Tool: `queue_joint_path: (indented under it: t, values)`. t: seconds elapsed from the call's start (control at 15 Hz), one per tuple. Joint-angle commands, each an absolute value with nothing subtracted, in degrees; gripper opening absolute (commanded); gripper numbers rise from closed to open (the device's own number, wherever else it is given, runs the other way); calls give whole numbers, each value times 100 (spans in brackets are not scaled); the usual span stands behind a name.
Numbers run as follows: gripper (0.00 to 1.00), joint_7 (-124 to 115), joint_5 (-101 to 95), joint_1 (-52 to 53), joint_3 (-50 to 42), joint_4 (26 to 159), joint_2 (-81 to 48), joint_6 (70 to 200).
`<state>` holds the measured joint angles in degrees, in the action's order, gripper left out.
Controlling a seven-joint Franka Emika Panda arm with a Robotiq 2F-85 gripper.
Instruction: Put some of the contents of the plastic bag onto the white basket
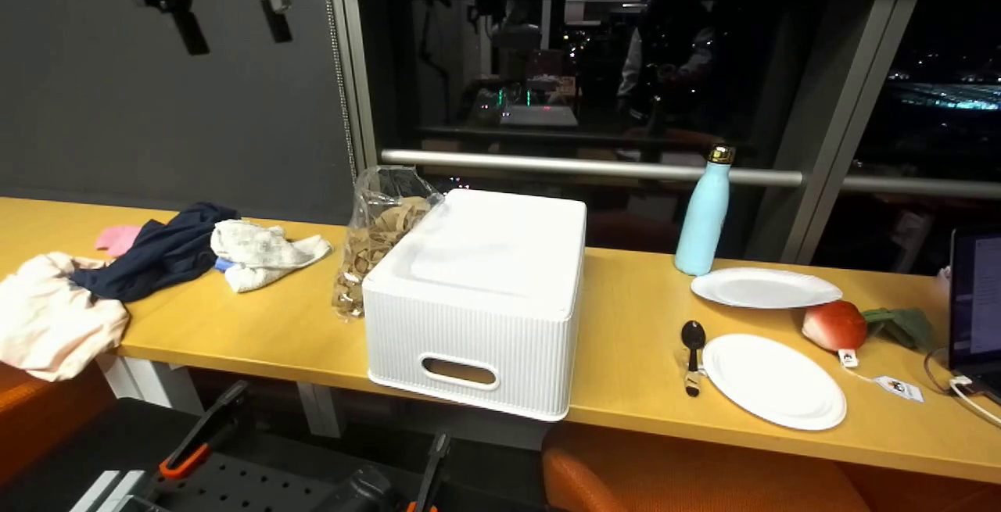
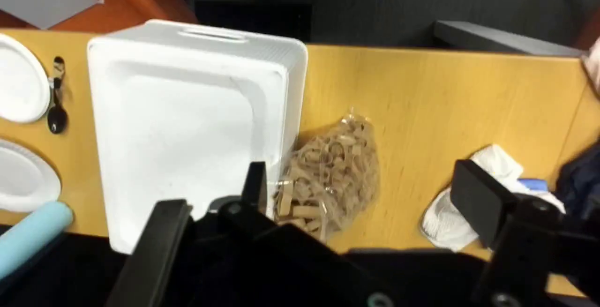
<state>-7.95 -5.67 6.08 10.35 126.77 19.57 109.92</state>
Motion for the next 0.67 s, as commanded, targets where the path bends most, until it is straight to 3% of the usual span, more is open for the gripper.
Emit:
queue_joint_path:
  t: [0.0, 0.6]
  values:
    - [100, -663, -1061, 433, 947, 11526, 677, 11345]
    - [100, -597, -1584, 276, 408, 10555, -401, 11369]
